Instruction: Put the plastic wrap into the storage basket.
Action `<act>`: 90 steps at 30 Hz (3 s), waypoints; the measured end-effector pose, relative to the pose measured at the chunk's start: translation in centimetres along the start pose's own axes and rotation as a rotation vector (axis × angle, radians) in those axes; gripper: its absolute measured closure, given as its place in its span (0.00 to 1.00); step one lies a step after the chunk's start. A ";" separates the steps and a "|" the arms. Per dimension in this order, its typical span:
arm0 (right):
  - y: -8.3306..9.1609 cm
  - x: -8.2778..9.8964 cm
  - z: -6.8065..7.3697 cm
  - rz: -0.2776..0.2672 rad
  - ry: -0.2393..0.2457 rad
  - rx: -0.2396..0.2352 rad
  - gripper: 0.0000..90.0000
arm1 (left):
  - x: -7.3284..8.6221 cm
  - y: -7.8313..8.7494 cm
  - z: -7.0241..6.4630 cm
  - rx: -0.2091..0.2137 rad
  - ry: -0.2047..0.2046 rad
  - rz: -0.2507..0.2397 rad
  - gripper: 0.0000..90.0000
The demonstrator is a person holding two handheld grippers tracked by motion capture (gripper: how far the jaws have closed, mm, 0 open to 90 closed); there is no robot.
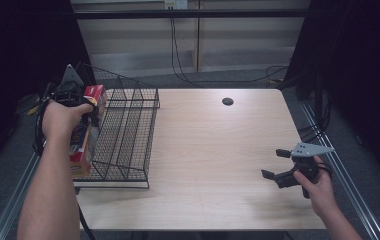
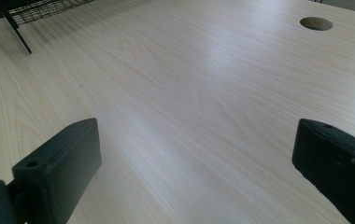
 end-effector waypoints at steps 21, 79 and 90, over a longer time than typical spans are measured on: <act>-0.2 0.1 0.0 0.006 0.005 -0.003 0.01 | 0.1 -1.5 0.8 -0.009 0.026 0.032 0.46; 0.2 0.0 0.3 0.001 0.007 -0.002 0.01 | -0.6 2.3 -5.1 0.148 -0.029 -0.066 0.29; 0.2 0.0 0.4 0.001 0.010 -0.005 0.01 | 0.0 2.0 -7.4 0.218 -0.088 -0.104 0.23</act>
Point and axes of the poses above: each handheld gripper's, and its own axes: y roughly backward along the jaws, x roughly out of its underside, z roughly to its left, the point moved 9 cm from there along -y, roughly forward along the jaws, and after that the axes turned 9 degrees about -x, right-handed, at the moved point
